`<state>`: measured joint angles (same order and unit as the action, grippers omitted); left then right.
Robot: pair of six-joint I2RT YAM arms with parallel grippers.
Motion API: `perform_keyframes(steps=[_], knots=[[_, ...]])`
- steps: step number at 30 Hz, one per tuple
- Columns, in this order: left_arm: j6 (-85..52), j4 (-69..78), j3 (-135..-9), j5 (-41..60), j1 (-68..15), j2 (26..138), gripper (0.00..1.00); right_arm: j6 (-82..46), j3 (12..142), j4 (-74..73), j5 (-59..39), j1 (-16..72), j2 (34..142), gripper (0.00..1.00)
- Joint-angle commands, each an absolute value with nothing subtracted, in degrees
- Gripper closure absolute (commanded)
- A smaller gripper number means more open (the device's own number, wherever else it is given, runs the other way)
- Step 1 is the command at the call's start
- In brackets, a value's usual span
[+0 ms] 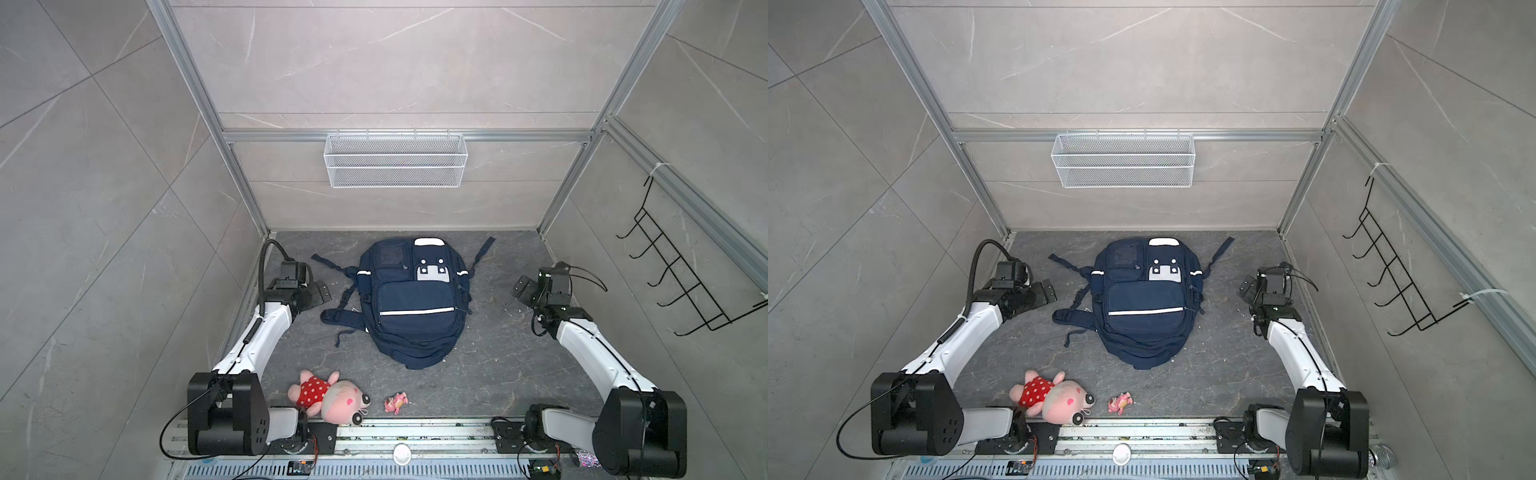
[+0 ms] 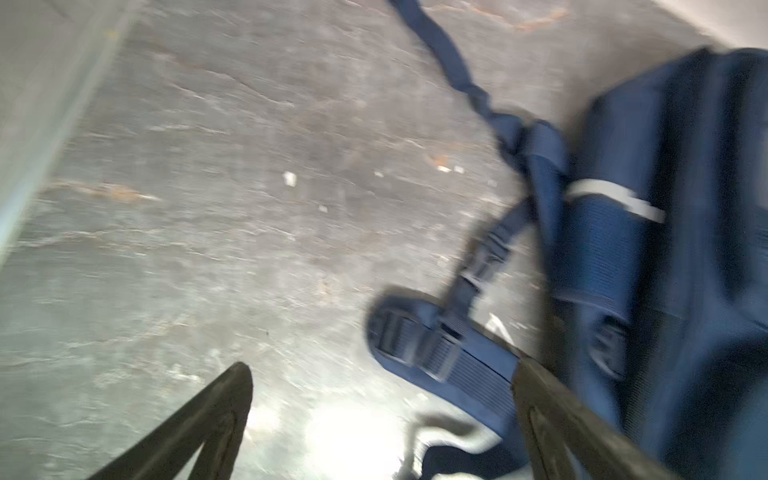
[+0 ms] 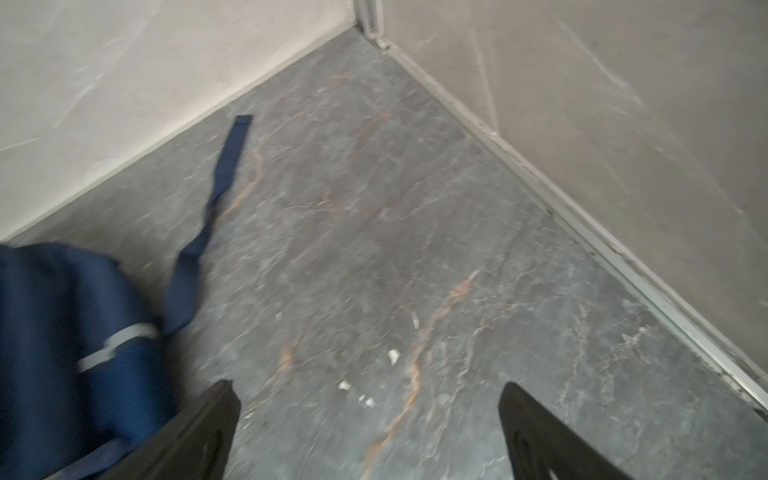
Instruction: Pack the student bag
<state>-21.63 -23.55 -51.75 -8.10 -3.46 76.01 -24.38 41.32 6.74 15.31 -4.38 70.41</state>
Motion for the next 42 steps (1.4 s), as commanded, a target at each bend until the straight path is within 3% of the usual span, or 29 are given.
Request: perform_keyframes(steps=[1, 5, 12, 22, 37, 42], knots=[[-19.6, -10.9, -47.9, -19.7, -3.0, 75.2, 0.0, -18.5, 38.0, -8.5, 13.9, -4.5, 73.3, 0.0], [-16.3, -1.8, -43.8, -24.3, -2.9, 77.3, 0.0, -15.0, 39.9, -12.1, 13.4, -4.5, 78.4, 0.0], [-8.0, 13.5, -37.5, -21.2, -1.2, 81.4, 0.0, -10.7, 42.4, -18.4, 8.0, -4.5, 85.7, 0.0], [-7.4, 26.9, -29.8, -14.1, 3.8, 81.6, 0.0, -18.3, 39.2, -34.8, 1.2, -4.6, 94.4, 0.0], [-3.6, 29.5, -31.3, -6.9, 4.2, 85.8, 0.0, -15.5, 32.8, -26.6, 2.9, -4.6, 78.8, 0.0], [-3.5, 27.6, -32.7, -6.6, 4.3, 86.6, 0.0, -11.5, 34.2, -22.8, 0.4, -5.8, 80.3, 0.0]])
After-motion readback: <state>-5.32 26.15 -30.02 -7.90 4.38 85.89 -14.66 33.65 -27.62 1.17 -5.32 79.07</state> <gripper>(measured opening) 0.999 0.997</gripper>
